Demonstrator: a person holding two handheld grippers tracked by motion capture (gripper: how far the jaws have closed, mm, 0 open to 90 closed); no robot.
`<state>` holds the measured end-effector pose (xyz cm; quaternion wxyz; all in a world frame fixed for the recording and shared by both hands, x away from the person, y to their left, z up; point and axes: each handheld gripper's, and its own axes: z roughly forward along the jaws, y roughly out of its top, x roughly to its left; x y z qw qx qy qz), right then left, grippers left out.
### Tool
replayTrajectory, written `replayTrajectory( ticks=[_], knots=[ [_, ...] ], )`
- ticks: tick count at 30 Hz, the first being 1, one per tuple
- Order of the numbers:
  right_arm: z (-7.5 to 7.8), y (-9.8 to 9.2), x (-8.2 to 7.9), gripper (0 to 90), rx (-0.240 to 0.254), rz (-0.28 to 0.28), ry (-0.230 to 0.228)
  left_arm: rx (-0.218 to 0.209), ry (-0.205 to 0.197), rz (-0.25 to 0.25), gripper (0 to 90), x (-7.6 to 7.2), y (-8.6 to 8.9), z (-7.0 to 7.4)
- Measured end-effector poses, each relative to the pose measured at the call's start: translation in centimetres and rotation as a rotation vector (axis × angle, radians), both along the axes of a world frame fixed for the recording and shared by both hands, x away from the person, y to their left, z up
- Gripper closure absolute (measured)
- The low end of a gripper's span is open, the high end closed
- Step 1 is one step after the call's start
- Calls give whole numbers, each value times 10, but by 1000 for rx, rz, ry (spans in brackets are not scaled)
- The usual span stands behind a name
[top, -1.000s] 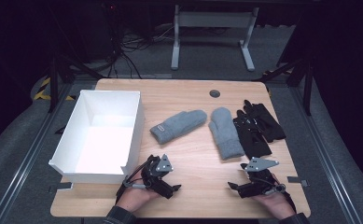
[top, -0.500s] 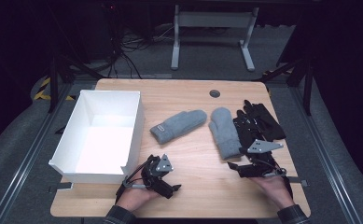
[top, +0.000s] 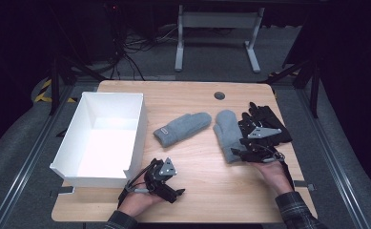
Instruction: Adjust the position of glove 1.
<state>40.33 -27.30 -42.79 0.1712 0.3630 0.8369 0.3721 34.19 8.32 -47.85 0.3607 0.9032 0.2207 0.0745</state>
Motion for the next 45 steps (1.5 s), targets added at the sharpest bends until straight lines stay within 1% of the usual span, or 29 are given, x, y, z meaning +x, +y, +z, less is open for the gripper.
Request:
replayTrajectory(
  ticks=[2, 3, 4, 5, 8, 10, 15, 19, 20, 22, 25, 26, 27, 28, 29, 31, 32, 34, 35, 36, 38, 40, 45],
  knots=[
    [0, -5, 3, 613, 4, -5, -7, 0, 0, 0, 4, 0, 0, 0],
    [0, -5, 3, 613, 4, -5, -7, 0, 0, 0, 4, 0, 0, 0],
    [0, -9, 7, 733, 3, 2, 2, 0, 0, 0, 4, 0, 0, 0],
    [0, -9, 7, 733, 3, 2, 2, 0, 0, 0, 4, 0, 0, 0],
    [-5, -13, 13, 850, -3, 18, 27, -2, -1, 1, 4, 0, 0, 0],
    [-8, -14, 16, 895, -1, 27, 44, -2, -3, 1, 4, 0, 0, 0],
    [-10, -10, 14, 900, -38, 52, 50, -3, -6, -1, 4, 0, 0, 0],
    [-9, -7, 8, 900, -46, 93, 56, -3, -6, -1, 4, 0, 0, 0],
    [-9, -7, 8, 900, -46, 93, 56, -3, -6, -1, 4, 0, 0, 0],
    [-9, -5, 5, 900, -47, 114, 62, -3, -7, 0, 4, 0, 0, 0],
    [-9, 0, -1, 900, -40, 158, 73, -5, -4, 1, 4, -1, 0, 0],
    [-9, 0, -1, 900, -40, 158, 73, -5, -4, 1, 4, -1, 0, 0],
    [-9, 2, -4, 900, -36, 182, 81, -4, -4, 3, 4, -1, 0, 0],
    [-9, 2, -4, 900, -36, 182, 81, -4, -4, 3, 4, -1, 0, 0],
    [-9, 4, -7, 900, -26, 206, 89, -4, -7, 4, 4, -1, 0, 0],
    [-9, 6, -10, 900, -19, 214, 94, -3, -9, 4, 4, -1, 1, 0],
    [-10, 11, -15, 900, -12, 242, 102, -3, -8, 5, 4, -1, 0, 0],
    [-10, 12, -17, 900, -12, 251, 105, -3, -9, 6, 4, -1, 1, 0],
    [-9, 17, -21, 900, -13, 276, 109, -3, -7, 7, 4, -1, 1, 0],
    [-10, 20, -24, 900, -11, 288, 112, -3, -7, 7, 4, -1, 1, 0],
    [-10, 22, -26, 900, -8, 299, 115, -3, -8, 7, 4, -1, 1, 0],
    [-10, 29, -32, 900, -11, 326, 116, -3, -7, 7, 4, -1, 1, 0],
    [-10, 40, -41, 900, -6, 369, 126, -3, -7, 7, 4, -1, 1, 0]
  ],
)
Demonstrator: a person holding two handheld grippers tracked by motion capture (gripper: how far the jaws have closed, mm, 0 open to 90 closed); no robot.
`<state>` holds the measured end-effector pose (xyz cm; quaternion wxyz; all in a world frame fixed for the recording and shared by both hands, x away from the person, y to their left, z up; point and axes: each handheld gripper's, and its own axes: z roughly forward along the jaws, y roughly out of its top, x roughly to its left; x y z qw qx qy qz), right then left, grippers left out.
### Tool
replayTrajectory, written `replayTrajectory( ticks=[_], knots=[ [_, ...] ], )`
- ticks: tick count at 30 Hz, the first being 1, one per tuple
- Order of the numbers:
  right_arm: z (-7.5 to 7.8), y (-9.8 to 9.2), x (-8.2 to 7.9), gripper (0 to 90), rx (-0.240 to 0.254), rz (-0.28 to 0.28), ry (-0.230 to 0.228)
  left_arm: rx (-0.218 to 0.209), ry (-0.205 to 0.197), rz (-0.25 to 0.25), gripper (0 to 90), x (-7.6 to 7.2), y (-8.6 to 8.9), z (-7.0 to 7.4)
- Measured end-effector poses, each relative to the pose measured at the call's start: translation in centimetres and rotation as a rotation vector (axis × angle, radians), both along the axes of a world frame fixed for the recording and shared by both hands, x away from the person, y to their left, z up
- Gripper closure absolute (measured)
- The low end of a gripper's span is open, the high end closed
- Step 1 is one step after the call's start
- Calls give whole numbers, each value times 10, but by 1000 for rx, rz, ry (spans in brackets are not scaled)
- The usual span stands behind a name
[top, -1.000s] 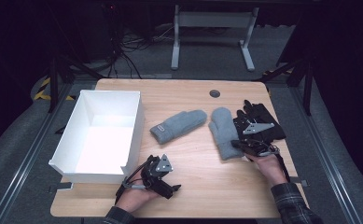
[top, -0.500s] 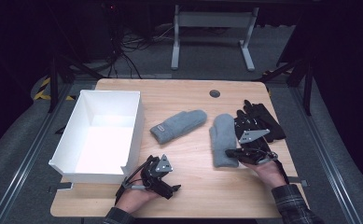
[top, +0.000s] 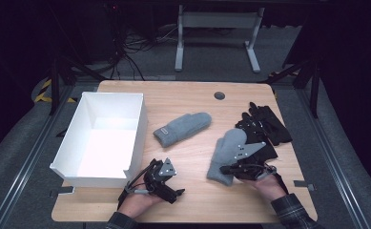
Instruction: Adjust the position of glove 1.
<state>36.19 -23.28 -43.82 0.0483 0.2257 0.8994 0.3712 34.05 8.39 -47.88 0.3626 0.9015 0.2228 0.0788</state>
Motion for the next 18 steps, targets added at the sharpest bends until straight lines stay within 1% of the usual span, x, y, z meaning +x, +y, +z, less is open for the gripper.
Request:
replayTrajectory(
  ticks=[4, 6, 11, 15, 17, 18],
  knots=[
    [0, 15, -8, 900, 9, 51, 14, 0, 0, 0, 4, 0, 0, 0],
    [0, 17, -10, 900, 8, 59, 16, 0, 0, -1, 4, 0, 0, 0],
    [-2, 33, -19, 900, 20, 111, 29, 0, 0, 0, 4, 0, 0, 0],
    [-3, 45, -24, 900, 22, 154, 28, -1, -1, 0, 4, 0, 0, 0],
    [-1, 47, -26, 900, 20, 161, 23, 0, -1, -1, 4, 0, 0, 0],
    [1, 45, -26, 900, 35, 158, 16, 0, -1, -1, 4, 0, 0, 0]
  ],
)
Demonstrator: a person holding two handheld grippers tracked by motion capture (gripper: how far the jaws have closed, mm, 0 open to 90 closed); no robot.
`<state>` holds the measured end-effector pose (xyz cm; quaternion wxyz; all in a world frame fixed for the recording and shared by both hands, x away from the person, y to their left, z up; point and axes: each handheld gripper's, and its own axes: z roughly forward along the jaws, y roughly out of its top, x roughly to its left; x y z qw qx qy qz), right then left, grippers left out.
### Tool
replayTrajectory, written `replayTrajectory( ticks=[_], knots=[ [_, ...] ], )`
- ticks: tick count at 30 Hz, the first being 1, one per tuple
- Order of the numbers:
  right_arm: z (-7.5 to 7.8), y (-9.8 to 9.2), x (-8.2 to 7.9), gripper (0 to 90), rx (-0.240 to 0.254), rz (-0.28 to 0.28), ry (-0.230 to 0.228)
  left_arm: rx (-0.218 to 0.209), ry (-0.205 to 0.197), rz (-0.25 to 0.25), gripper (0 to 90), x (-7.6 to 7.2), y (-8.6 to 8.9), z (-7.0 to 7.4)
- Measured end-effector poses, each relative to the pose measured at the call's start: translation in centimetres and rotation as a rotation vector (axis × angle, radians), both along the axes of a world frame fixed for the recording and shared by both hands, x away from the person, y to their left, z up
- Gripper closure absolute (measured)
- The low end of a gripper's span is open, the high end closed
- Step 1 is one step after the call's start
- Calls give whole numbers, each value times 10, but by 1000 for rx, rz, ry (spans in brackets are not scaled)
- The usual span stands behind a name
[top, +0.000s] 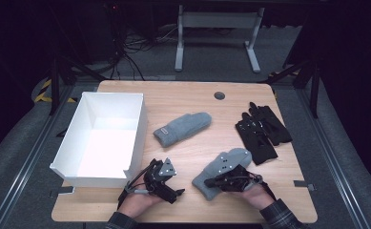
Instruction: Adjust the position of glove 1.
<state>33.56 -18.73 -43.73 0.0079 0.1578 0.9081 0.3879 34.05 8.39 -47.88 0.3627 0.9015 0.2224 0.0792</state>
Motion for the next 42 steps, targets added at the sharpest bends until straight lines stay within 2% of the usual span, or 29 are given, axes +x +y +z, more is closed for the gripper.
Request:
replayTrajectory(
  ticks=[3, 6, 7, 11, 13, 16, 18, 21, 28, 31, 36, 40, 42],
  knots=[
    [4, -6, 1, 900, 16, -19, -21, -1, 0, 1, 4, 0, 0, 0],
    [13, -26, 9, 900, 29, -91, -53, 0, 3, 2, 4, -1, 0, 0],
    [13, -26, 9, 900, 29, -91, -53, 0, 3, 2, 4, -1, 0, 0],
    [15, -54, 20, 900, 8, -199, -82, 0, 3, 1, 4, -1, 0, 0],
    [15, -67, 27, 900, 6, -250, -82, 0, 3, 1, 4, -1, 0, 0],
    [9, -76, 34, 900, -27, -289, -73, 0, 3, 2, 4, -1, 0, 0],
    [3, -74, 37, 900, -55, -287, -53, 0, 3, 1, 4, -1, 0, 0],
    [-1, -68, 37, 900, -76, -273, -49, -2, 3, 0, 4, -1, 0, 0],
    [-4, -50, 28, 900, -99, -216, -38, -2, 5, 0, 4, -1, 0, 0],
    [-5, -39, 24, 900, -94, -183, -29, 1, 3, 0, 4, -2, 1, 0],
    [-6, -20, 16, 900, -107, -132, -39, -2, 6, -3, 3, -3, 1, 0],
    [-4, -22, 15, 900, -104, -131, -56, -3, 4, -4, 3, -3, 1, 0],
    [4, -32, 14, 888, -65, -170, -59, -3, 4, -4, 3, -3, 1, 0]
  ],
)
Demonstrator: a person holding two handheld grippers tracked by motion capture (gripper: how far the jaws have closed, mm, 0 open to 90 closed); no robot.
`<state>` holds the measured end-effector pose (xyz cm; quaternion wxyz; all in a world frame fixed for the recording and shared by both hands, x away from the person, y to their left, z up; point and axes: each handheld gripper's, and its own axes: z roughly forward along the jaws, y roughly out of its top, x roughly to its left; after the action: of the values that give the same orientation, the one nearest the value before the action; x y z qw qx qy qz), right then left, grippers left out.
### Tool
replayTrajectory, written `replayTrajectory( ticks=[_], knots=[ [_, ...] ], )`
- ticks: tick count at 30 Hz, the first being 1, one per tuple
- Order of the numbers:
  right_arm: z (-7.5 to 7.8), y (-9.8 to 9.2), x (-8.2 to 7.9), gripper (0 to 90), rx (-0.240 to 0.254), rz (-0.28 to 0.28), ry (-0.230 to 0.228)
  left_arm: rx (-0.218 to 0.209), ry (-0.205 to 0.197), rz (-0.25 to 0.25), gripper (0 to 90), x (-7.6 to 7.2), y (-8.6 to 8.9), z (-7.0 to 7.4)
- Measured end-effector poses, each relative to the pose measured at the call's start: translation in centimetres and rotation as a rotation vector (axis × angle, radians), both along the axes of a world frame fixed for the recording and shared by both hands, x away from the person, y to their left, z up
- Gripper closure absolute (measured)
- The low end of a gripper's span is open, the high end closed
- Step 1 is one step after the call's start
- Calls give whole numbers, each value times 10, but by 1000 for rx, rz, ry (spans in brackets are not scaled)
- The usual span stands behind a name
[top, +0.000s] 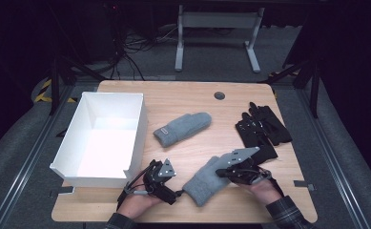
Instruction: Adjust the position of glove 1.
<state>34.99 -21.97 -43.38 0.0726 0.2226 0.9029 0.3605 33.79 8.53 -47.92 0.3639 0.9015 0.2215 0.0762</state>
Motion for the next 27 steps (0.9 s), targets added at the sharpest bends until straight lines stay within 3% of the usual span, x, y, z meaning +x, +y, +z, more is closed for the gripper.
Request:
replayTrajectory(
  ticks=[5, 10, 12, 16, 21, 27],
  knots=[
    [4, -29, -3, 818, 28, -70, -15, 0, 2, 3, 3, -1, 0, 0],
    [0, -57, -12, 664, 55, -144, -29, 0, 2, 3, 4, 0, 0, 0],
    [-3, -70, -17, 591, 67, -176, -15, 1, 1, 3, 4, 0, 1, 0],
    [-12, -86, -25, 470, 40, -228, -34, 0, 2, 3, 4, 0, 1, 0],
    [-25, -94, -33, 320, -28, -274, -78, 2, -2, 17, 1, -1, 0, 0],
    [-32, -97, -31, 224, -3, -289, -75, 35, 34, 39, 0, -1, -2, 5]
  ],
)
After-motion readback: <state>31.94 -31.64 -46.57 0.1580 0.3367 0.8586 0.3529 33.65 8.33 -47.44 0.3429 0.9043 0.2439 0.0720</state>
